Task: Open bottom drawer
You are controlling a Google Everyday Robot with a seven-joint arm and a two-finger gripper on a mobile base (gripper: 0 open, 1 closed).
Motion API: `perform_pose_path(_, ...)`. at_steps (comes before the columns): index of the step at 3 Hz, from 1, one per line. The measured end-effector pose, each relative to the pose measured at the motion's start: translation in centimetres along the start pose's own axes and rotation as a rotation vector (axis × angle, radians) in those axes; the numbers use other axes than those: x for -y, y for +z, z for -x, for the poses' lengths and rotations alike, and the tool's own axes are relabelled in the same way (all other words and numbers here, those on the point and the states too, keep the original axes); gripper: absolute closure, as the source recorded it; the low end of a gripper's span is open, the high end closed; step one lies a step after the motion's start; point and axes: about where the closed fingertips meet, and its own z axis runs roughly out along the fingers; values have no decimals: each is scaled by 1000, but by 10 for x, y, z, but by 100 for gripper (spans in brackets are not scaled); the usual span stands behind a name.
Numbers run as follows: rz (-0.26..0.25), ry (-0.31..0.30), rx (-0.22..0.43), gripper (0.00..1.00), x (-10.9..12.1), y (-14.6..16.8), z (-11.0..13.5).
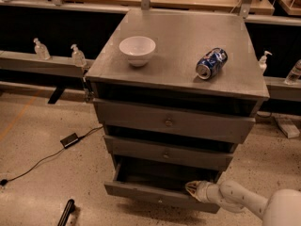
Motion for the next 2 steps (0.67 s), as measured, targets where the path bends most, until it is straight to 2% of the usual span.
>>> perform_pose_path(2,6,1,-5,100,0,0,1)
